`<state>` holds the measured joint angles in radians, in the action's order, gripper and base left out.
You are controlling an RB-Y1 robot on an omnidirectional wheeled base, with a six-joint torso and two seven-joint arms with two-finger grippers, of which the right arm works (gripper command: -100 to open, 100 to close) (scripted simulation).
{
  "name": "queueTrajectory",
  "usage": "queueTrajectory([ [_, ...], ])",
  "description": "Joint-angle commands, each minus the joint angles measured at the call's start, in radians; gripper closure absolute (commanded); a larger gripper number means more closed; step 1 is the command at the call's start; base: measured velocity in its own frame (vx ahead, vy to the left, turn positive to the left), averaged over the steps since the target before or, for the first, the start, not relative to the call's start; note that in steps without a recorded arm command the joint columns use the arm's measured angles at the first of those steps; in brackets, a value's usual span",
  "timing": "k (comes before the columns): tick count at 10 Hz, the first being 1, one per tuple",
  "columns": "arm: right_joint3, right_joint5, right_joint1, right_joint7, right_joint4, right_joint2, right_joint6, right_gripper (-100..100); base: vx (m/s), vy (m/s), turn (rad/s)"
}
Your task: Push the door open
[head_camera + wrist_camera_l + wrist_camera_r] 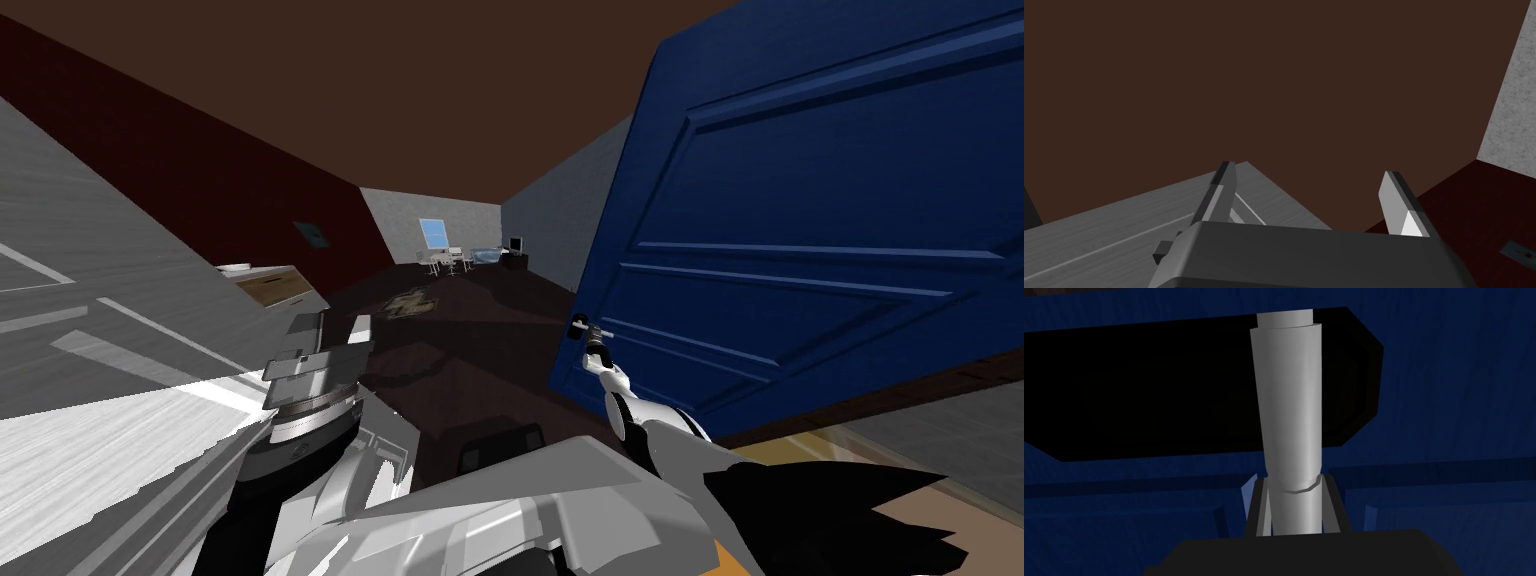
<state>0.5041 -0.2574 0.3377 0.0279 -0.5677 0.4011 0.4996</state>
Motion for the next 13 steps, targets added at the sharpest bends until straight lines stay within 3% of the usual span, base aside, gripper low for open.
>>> queueTrajectory([
  [1, 0.02, -0.007, -0.001, 0.005, 0.019, 0.022, 0.007, 100, 0.182, 0.037, -0.059],
  [4, 0.02, -0.007, -0.001, 0.005, 0.019, 0.022, 0.007, 100, 0.064, -0.004, -0.016],
  [5, 0.038, -0.014, -0.006, 0.011, 0.024, 0.029, 0.009, 100, 0.114, 0.029, -0.043],
  [11, 0.074, -0.027, -0.015, 0.025, 0.034, 0.044, 0.013, 100, 0.17, 0.026, -0.057],
  [12, 0.064, -0.024, -0.009, 0.015, 0.051, 0.047, 0.017, 100, 0.072, 0.002, -0.027],
  [13, 0.084, -0.032, -0.013, 0.024, 0.056, 0.056, 0.021, 100, 0.133, -0.023, -0.03],
])
